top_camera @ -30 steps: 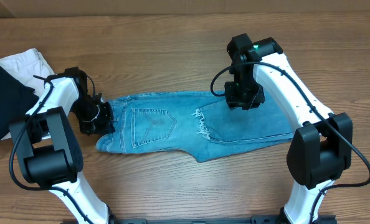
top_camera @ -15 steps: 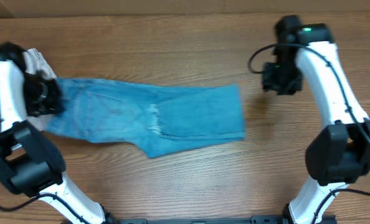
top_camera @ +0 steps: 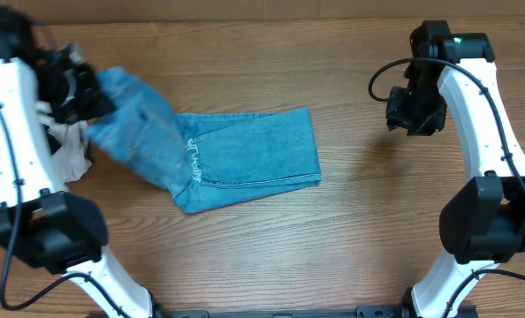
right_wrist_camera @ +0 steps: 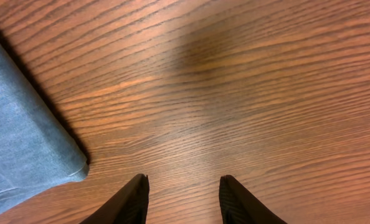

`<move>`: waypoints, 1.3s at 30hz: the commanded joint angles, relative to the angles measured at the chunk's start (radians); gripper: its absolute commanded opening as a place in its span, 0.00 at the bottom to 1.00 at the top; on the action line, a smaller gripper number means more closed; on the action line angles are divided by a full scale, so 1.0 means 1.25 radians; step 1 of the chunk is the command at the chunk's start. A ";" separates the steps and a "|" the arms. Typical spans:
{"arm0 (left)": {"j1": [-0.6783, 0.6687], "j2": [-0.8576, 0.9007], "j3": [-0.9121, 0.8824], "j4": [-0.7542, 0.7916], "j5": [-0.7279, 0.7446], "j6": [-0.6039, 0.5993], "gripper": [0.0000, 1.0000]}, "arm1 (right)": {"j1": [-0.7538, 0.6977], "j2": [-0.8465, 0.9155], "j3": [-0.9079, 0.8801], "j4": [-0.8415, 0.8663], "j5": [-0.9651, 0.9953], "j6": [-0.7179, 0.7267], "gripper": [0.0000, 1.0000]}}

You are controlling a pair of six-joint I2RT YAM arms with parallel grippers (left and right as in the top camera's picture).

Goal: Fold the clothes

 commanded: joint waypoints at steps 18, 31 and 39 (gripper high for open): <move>-0.321 -0.028 0.018 0.114 0.128 -0.120 0.07 | 0.083 -0.026 -0.228 0.233 -0.070 -0.002 0.40; -0.358 -0.028 0.018 0.128 0.128 -0.138 0.08 | 0.190 -0.024 -0.454 0.477 -0.082 -0.001 0.41; -0.404 -0.027 0.018 0.157 0.125 -0.154 0.08 | 0.239 -0.024 -0.457 0.499 -0.124 0.000 0.42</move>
